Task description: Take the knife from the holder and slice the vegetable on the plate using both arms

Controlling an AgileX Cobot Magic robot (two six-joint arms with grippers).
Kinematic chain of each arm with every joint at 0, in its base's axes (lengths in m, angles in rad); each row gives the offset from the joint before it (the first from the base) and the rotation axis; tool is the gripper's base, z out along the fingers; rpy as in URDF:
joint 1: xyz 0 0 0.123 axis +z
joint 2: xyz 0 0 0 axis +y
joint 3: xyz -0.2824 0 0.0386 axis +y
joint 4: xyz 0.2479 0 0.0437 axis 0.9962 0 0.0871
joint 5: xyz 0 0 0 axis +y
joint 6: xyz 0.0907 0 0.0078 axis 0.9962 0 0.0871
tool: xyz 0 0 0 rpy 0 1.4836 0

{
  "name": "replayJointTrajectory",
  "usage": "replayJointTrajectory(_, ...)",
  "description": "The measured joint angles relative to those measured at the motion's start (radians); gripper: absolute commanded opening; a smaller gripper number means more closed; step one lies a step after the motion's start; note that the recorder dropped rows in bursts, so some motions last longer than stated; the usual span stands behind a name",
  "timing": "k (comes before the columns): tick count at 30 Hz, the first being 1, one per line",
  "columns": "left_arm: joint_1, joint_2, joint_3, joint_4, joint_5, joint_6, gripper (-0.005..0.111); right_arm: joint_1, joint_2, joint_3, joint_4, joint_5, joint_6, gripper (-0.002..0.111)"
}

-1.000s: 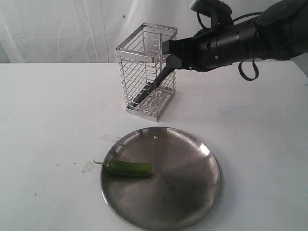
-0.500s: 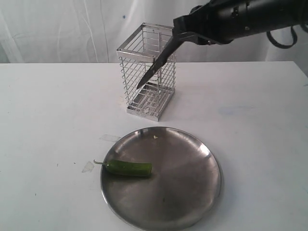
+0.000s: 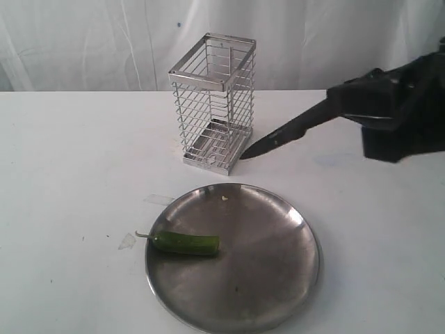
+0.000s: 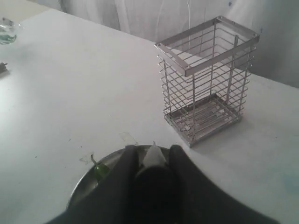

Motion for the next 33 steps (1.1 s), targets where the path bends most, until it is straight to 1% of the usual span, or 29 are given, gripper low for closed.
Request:
replayJointTrajectory(4,0.0,0.0,0.0,0.0,0.0,0.0,0.0,0.0,-0.191,0.038,-0.002,0.009,0.027,0.0)
replayJointTrajectory(6,0.0,0.0,0.0,0.0,0.0,0.0,0.0,0.0,-0.244,0.038,-0.002,0.055,0.041,0.0)
replayJointTrajectory(9,0.0,0.0,0.0,0.0,0.0,0.0,0.0,0.0,-0.27,0.038,-0.006,0.14,0.06,0.0)
replayJointTrajectory(14,0.0,0.0,0.0,-0.003,-0.02,-0.003,0.0,0.0,-0.277,0.038,-0.008,0.191,0.063,0.0)
replayJointTrajectory(15,0.0,0.0,0.0,-0.021,-0.071,-0.035,0.0,0.0,-0.277,0.038,-0.008,0.208,0.063,0.0)
replayJointTrajectory(16,0.0,0.0,0.0,-0.031,-0.159,-0.074,0.0,0.0,-0.277,0.038,0.01,0.231,0.063,0.0)
replayJointTrajectory(17,0.0,0.0,0.0,-0.033,-0.206,-0.095,0.0,0.0,-0.277,0.038,0.02,0.236,0.063,0.0)
replayJointTrajectory(18,0.0,0.0,0.0,-0.04,-0.285,-0.129,0.0,0.0,-0.277,0.038,0.054,0.251,0.052,0.0)
replayJointTrajectory(19,0.0,0.0,0.0,-0.039,-0.324,-0.142,0.0,0.0,-0.277,0.038,0.072,0.257,0.043,0.0)
replayJointTrajectory(20,0.0,0.0,0.0,-0.04,-0.401,-0.177,0.0,0.0,-0.277,0.038,0.112,0.273,0.019,0.0)
replayJointTrajectory(21,0.0,0.0,0.0,-0.04,-0.43,-0.208,0.0,0.0,-0.277,0.038,0.124,0.278,0.008,0.0)
replayJointTrajectory(22,0.0,0.0,0.0,-0.004,-0.468,-0.319,0.0,0.0,-0.277,0.038,0.146,0.291,-0.008,0.0)
replayJointTrajectory(23,0.0,0.0,0.0,0.058,-0.462,-0.398,0.0,0.0,-0.277,0.038,0.151,0.293,-0.016,0.0)
replayJointTrajectory(24,0.0,0.0,-0.01,0.289,-0.397,-0.632,0.002,0.0,-0.277,0.036,0.159,0.298,-0.029,0.0)
replayJointTrajectory(26,0.0,0.028,-0.039,0.684,-0.395,-0.993,0.009,0.0,-0.271,0.016,0.159,0.314,-0.043,0.0)
replayJointTrajectory(27,0.0,0.05,-0.059,0.848,-0.419,-1.135,0.015,0.004,-0.263,0.001,0.161,0.326,-0.053,0.0)
replayJointTrajectory(29,0.0,0.131,-0.129,1.213,-0.513,-1.436,0.027,0.013,-0.241,-0.032,0.162,0.354,-0.068,0.0)
replayJointTrajectory(30,0.0,0.179,-0.168,1.359,-0.551,-1.545,0.034,0.02,-0.225,-0.052,0.164,0.367,-0.073,0.0)
replayJointTrajectory(31,0.0,0.23,-0.205,1.465,-0.592,-1.623,0.041,0.025,-0.207,-0.068,0.164,0.379,-0.075,0.0)
replayJointTrajectory(32,0.0,0.282,-0.239,1.535,-0.63,-1.673,0.045,0.033,-0.19,-0.087,0.164,0.393,-0.081,0.0)
replayJointTrajectory(33,0.0,0.323,-0.266,1.573,-0.661,-1.697,0.047,0.04,-0.174,-0.103,0.164,0.407,-0.091,0.0)
